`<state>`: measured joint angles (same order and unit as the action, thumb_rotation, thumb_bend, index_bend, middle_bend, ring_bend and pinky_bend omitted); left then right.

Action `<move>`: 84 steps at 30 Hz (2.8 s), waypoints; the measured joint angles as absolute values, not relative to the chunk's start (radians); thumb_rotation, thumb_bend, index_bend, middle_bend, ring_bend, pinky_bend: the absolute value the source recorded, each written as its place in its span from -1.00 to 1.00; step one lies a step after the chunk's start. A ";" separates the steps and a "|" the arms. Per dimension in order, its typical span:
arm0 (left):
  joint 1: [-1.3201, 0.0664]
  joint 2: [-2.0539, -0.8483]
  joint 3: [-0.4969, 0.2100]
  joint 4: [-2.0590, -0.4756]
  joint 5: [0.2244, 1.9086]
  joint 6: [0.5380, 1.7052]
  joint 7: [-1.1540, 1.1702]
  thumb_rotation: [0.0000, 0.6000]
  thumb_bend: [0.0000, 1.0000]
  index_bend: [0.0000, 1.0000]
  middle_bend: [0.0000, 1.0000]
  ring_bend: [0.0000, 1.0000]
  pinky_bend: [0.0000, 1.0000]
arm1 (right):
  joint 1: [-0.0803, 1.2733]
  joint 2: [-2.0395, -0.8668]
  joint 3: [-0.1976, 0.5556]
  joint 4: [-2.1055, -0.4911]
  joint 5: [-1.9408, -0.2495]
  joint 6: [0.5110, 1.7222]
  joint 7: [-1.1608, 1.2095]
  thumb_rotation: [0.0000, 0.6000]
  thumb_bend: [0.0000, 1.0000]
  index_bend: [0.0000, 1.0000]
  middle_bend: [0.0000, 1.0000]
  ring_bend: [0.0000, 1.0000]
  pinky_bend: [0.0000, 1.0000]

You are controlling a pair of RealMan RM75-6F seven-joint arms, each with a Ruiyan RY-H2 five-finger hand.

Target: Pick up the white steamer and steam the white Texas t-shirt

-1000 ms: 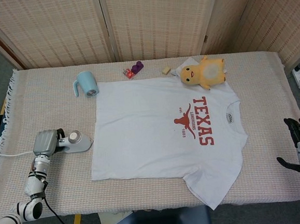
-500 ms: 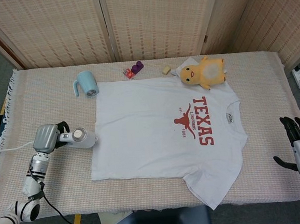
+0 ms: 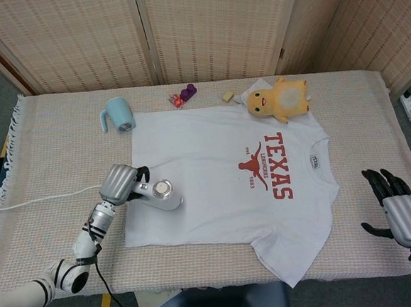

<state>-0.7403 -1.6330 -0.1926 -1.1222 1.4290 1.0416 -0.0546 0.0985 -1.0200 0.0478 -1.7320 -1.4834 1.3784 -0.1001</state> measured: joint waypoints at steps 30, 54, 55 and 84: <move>-0.806 -1.890 -0.150 -0.769 1.415 1.035 0.006 1.00 -0.10 0.82 0.92 0.54 0.42 | 0.341 -1.202 -0.095 -1.530 -1.607 0.964 0.063 0.77 0.71 -1.00 -1.00 -1.00 -1.00; -0.771 -1.716 -0.216 -1.028 1.384 1.101 -0.006 1.00 -0.10 0.82 0.92 0.55 0.42 | 0.344 -1.212 -0.145 -1.531 -1.598 0.964 0.057 0.76 0.72 -1.00 -1.00 -1.00 -1.00; -0.788 -1.733 -0.225 -1.022 1.374 1.080 0.005 1.00 -0.10 0.82 0.92 0.55 0.42 | 0.344 -1.213 -0.146 -1.532 -1.597 0.965 0.056 0.76 0.72 -1.00 -1.00 -1.00 -1.00; -0.769 -1.860 -0.140 -0.805 1.378 1.045 -0.027 1.00 -0.10 0.83 0.93 0.55 0.43 | 0.348 -1.212 -0.146 -1.542 -1.570 0.977 0.039 0.77 0.71 -1.00 -1.00 -1.00 -1.00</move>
<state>-0.7694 -1.8599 -0.1399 -0.8051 1.3779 1.0454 -0.0274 0.3481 -1.2124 -0.1457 -1.5425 -1.5697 0.9767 0.0385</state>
